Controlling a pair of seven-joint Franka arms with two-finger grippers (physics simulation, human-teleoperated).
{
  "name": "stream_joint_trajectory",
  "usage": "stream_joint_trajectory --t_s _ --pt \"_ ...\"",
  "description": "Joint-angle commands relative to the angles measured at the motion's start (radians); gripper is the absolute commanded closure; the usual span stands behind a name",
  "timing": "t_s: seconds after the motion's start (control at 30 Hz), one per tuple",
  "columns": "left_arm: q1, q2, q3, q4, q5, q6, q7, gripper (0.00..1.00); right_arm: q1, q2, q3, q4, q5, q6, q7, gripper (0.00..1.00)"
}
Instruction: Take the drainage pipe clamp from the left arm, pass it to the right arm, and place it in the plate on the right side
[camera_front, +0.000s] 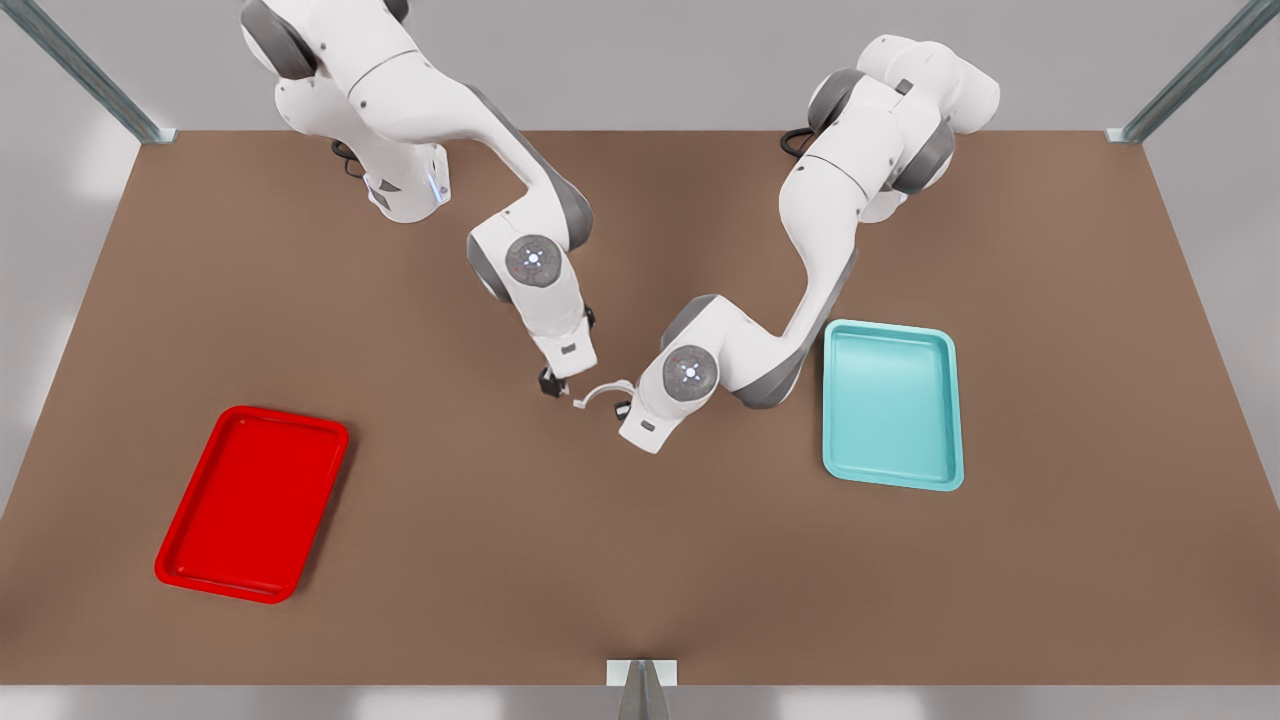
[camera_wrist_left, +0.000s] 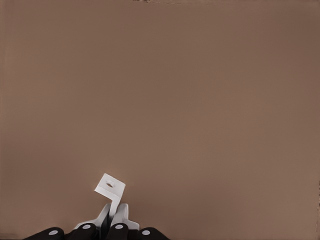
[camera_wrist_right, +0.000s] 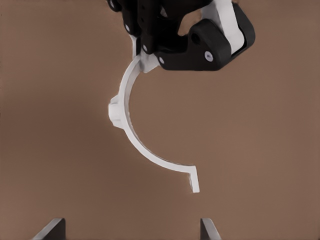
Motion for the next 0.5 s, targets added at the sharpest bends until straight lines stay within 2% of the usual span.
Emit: stream_joint_trajectory --t_s 0.0,0.2,0.47 --pt "-0.002 0.0 0.0 0.003 0.003 0.003 -0.369 0.79 0.008 -0.019 0.0 -0.028 0.002 0.232 -0.479 0.0" --pt "-0.008 0.0 0.0 0.003 0.004 0.003 -0.367 0.79 0.01 -0.03 0.034 -0.102 0.002 0.299 -0.505 0.0" --pt "-0.019 -0.002 0.0 0.008 0.007 -0.019 -0.37 0.79 -0.007 0.022 0.032 -0.086 -0.001 0.318 -0.532 0.0"
